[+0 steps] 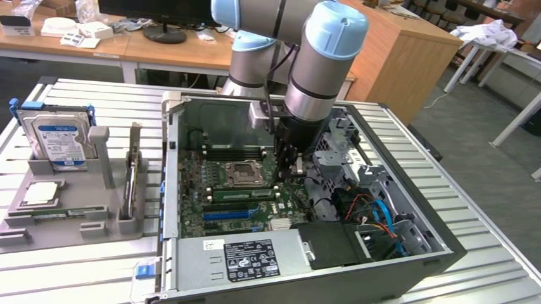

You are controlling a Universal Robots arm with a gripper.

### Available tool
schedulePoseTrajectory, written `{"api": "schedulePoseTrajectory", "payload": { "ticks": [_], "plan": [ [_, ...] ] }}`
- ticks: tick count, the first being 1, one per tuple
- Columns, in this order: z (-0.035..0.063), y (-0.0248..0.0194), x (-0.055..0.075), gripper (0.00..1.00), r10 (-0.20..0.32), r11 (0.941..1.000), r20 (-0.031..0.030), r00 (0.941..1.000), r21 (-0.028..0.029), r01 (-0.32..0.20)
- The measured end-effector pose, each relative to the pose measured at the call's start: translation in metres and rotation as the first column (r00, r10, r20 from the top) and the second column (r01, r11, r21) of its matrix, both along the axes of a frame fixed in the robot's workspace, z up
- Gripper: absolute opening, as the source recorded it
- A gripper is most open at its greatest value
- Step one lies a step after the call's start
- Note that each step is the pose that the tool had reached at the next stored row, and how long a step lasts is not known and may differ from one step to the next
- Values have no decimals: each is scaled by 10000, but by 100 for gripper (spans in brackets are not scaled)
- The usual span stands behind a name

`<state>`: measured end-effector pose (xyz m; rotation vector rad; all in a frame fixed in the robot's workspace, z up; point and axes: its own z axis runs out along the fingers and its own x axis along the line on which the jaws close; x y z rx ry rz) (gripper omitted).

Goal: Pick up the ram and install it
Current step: 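Press down the ram until it locks into place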

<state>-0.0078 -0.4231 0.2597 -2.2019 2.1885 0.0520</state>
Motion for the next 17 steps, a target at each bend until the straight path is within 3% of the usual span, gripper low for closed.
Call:
{"api": "schedulePoseTrajectory", "payload": {
  "ticks": [6, 17],
  "plan": [
    [-6, 1, 3, 11, -1, 10000, 2, 10000, 4, 1],
    [-119, 0, 3, 11, 0, 10000, 19, 10000, 16, 0]
  ]
}}
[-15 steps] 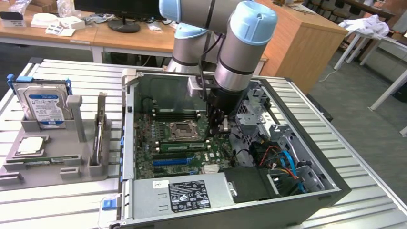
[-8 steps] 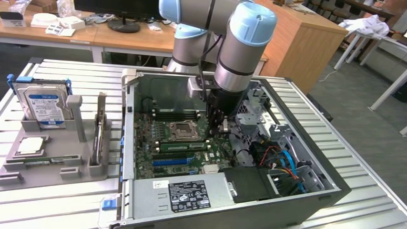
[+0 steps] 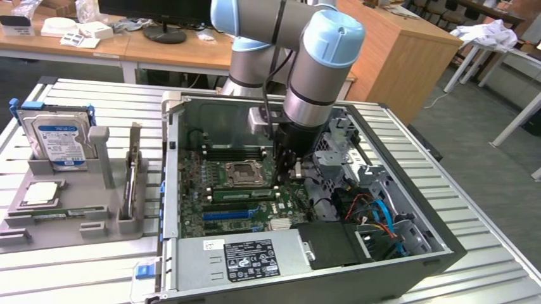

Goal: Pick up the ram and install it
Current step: 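Press down the ram until it locks into place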

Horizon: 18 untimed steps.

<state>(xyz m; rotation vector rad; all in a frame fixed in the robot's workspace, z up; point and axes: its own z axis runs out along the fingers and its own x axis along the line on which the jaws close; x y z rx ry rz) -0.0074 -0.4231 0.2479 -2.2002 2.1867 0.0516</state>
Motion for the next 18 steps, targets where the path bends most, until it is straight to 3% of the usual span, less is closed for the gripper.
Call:
{"api": "schedulePoseTrajectory", "payload": {
  "ticks": [14, 18],
  "plan": [
    [-67, -1, 0, 11, -1, 10000, 3, 10000, -1, 1],
    [-71, 22, -1, 11, -3, 10000, 4, 10000, 3, 3]
  ]
}}
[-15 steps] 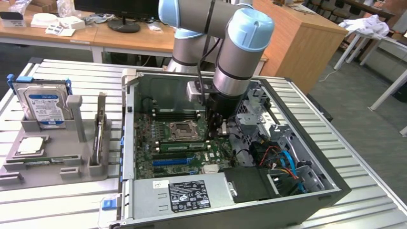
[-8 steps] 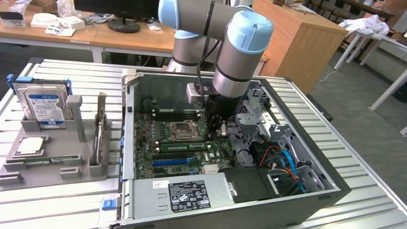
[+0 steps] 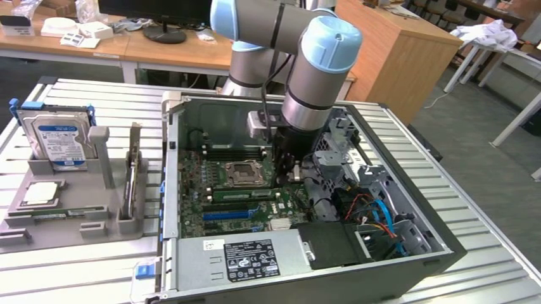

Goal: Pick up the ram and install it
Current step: 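Press down the ram until it locks into place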

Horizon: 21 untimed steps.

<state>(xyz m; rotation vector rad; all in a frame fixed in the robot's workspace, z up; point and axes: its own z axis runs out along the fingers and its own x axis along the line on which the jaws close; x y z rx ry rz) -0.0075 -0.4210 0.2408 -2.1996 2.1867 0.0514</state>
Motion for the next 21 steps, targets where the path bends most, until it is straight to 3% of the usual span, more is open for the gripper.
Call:
{"api": "schedulePoseTrajectory", "payload": {
  "ticks": [21],
  "plan": [
    [-65, 9, 0, 11, 1, 10000, 4, 10000, -1, -1]
  ]
}}
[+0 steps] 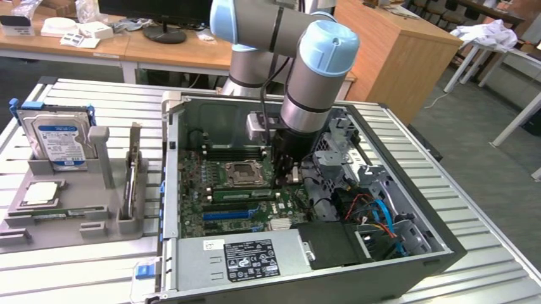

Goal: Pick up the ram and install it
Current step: 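Press down the ram until it locks into place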

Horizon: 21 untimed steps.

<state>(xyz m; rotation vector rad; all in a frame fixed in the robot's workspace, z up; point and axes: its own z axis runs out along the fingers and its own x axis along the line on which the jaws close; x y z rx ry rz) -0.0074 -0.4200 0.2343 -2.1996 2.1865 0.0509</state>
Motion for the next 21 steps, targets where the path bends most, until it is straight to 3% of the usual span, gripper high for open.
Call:
{"api": "schedulePoseTrajectory", "payload": {
  "ticks": [3, 7, 21],
  "plan": [
    [0, 0, 0, 11, -1, 10000, -7, 10000, -2, 1],
    [-1, 0, 31, 11, -4, 10000, -105, 9999, -1, 4],
    [-18, 1, 36, 11, -24, 10000, -108, 9999, 0, 24]
  ]
}}
